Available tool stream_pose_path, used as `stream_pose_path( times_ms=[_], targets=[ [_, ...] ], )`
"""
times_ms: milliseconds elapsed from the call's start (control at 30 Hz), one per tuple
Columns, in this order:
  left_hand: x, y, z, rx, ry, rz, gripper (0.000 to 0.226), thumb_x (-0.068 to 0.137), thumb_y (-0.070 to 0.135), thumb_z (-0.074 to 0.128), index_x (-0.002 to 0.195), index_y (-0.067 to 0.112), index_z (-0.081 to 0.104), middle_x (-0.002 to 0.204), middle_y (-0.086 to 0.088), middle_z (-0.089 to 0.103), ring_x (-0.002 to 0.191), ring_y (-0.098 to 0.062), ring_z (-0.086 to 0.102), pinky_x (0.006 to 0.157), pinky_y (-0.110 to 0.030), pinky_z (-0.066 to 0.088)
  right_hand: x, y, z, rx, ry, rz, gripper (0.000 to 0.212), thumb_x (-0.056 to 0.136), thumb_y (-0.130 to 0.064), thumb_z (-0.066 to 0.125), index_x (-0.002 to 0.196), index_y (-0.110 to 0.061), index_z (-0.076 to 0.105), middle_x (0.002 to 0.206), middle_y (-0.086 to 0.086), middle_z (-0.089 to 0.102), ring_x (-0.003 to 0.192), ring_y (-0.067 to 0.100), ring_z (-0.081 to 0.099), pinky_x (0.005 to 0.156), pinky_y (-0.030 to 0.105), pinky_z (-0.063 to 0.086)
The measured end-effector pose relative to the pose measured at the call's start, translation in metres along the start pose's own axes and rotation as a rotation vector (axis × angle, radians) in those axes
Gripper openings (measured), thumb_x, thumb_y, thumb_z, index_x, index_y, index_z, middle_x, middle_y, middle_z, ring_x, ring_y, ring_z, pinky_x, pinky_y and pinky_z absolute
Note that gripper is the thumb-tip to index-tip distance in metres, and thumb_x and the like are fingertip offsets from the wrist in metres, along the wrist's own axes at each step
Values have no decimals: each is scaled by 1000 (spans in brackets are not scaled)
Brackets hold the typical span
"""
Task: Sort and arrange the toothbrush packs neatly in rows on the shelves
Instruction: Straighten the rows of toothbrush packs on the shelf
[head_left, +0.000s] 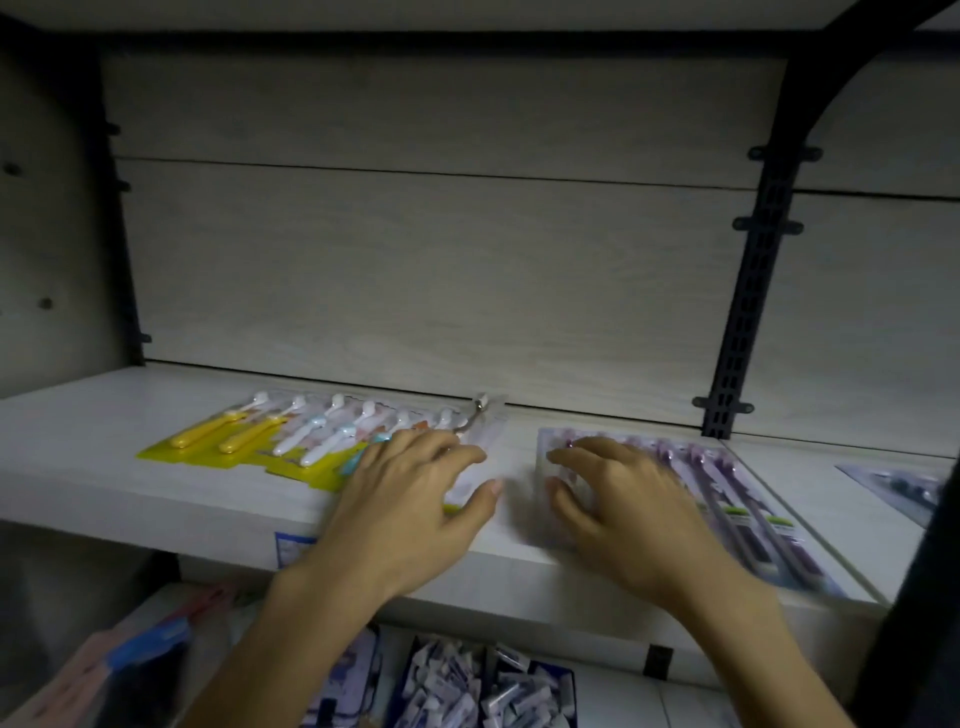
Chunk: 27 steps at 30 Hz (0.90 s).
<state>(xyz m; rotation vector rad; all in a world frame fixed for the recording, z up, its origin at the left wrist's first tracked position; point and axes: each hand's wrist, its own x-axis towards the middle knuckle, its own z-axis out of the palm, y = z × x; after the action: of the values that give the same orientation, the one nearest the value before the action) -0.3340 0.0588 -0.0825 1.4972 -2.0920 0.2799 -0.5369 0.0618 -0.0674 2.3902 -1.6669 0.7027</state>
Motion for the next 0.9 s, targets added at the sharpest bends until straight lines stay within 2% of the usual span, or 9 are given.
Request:
stream_pose_path(
  times_ms=[100, 200, 333, 400, 500, 600, 767, 900],
  targets=[
    [1, -21, -1, -4, -81, 13, 67, 81, 70, 14, 133, 39, 44, 141, 19, 41, 131, -7, 34, 103, -28, 30, 12, -20, 7, 3, -14, -1, 36, 95, -40, 41, 123, -25, 58, 126, -2, 57, 114, 20, 52, 94, 38, 43],
    [3, -38, -3, -94, -207, 34, 52, 92, 61, 30, 140, 42, 34, 150, 19, 30, 137, -7, 29, 111, -31, 27, 26, -42, 17, 4, -24, 6, 36, 92, -43, 37, 112, -25, 62, 116, -2, 61, 107, 22, 55, 88, 38, 44],
    [8, -59, -8, -164, -274, 91, 42, 94, 51, 33, 135, 45, 38, 138, 21, 47, 123, -8, 45, 104, -31, 34, 41, -72, 36, 48, -60, 39, 39, 86, -47, 34, 105, -28, 62, 109, -5, 63, 100, 21, 58, 83, 40, 46],
    [10, -66, -13, -114, -286, 118, 38, 94, 49, 32, 131, 45, 41, 133, 20, 51, 122, -9, 45, 111, -34, 25, 45, -82, 43, 71, -63, 64, 37, 86, -44, 34, 104, -29, 62, 111, -5, 64, 100, 21, 58, 84, 40, 47],
    [12, -76, -19, -72, -302, 132, 38, 96, 48, 30, 130, 41, 45, 138, 17, 48, 127, -9, 40, 116, -36, 8, 51, -93, 48, 104, -100, 98, 34, 86, -42, 32, 98, -29, 61, 108, -4, 65, 98, 20, 59, 84, 42, 48],
    [12, -90, -22, -61, -301, 153, 42, 96, 50, 29, 135, 42, 41, 142, 17, 44, 131, -8, 36, 116, -37, 8, 54, -105, 52, 133, -118, 116, 24, 89, -36, 37, 93, -28, 59, 103, -2, 66, 94, 20, 59, 81, 42, 48],
    [7, -111, -24, -91, -286, 146, 45, 96, 53, 27, 139, 43, 36, 145, 21, 39, 132, -6, 34, 117, -38, 13, 58, -124, 62, 146, -133, 119, 30, 88, -40, 34, 105, -32, 57, 109, -2, 64, 100, 21, 55, 85, 43, 46],
    [6, -121, -23, -63, -309, 133, 51, 95, 55, 25, 144, 43, 25, 149, 17, 33, 138, -9, 28, 119, -39, 9, 58, -130, 62, 89, -137, 117, 38, 96, -34, 38, 132, -31, 49, 134, -4, 53, 125, 19, 46, 101, 45, 39]
  ],
)
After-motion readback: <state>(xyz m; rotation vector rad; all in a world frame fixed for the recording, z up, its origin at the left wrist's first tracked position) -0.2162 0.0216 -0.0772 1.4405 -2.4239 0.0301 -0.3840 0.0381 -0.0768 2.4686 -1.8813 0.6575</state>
